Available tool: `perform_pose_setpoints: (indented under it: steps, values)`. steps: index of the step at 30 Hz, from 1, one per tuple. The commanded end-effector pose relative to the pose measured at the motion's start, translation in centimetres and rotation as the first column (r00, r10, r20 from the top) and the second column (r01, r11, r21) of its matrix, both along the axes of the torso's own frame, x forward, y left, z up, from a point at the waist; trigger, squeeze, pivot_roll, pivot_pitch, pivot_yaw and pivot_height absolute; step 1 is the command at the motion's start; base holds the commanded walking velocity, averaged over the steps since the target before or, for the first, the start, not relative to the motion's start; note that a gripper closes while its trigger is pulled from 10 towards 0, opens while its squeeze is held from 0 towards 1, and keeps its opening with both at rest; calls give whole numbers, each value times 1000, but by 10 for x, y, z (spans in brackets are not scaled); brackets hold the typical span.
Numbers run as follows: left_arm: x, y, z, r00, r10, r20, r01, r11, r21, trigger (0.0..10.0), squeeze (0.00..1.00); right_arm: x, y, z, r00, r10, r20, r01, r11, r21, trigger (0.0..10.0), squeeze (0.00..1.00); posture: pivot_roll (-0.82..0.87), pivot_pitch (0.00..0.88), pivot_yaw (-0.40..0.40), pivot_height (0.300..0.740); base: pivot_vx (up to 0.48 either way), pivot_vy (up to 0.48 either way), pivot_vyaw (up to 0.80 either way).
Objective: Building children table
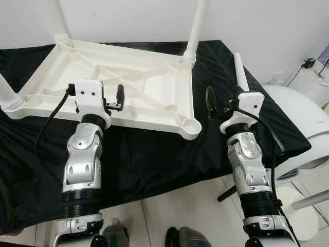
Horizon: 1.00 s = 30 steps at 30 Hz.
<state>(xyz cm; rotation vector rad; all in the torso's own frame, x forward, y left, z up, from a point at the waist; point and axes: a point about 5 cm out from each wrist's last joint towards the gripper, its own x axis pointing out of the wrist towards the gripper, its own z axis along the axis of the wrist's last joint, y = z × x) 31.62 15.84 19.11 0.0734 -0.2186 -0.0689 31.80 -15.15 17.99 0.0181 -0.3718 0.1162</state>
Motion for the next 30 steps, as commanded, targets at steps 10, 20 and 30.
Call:
perform_pose_setpoints:
  steps: [10, 20, 30]
  values:
    - [4, 0, -14, 997, 73, 35, -75, 995, 59, 10000, 0, -11, -7, -10, 998, -61, 18, 62, 997, -38, 10000, 0, 9, 19, -17, 740, 0, 0, 0]
    - [-23, -18, -13, 999, 22, 25, -20, 995, -101, 10000, 0, -30, -30, -25, 974, -229, 0, 228, 971, -73, 10000, 0, -18, 61, -10, 740, 0, 0, 0]
    - [-32, -20, -17, 998, -51, 48, 51, 999, 3, 10000, 0, -55, -48, -50, 926, -364, -95, 365, 931, -8, 10000, 0, -15, 79, -6, 740, 0, 0, 0]
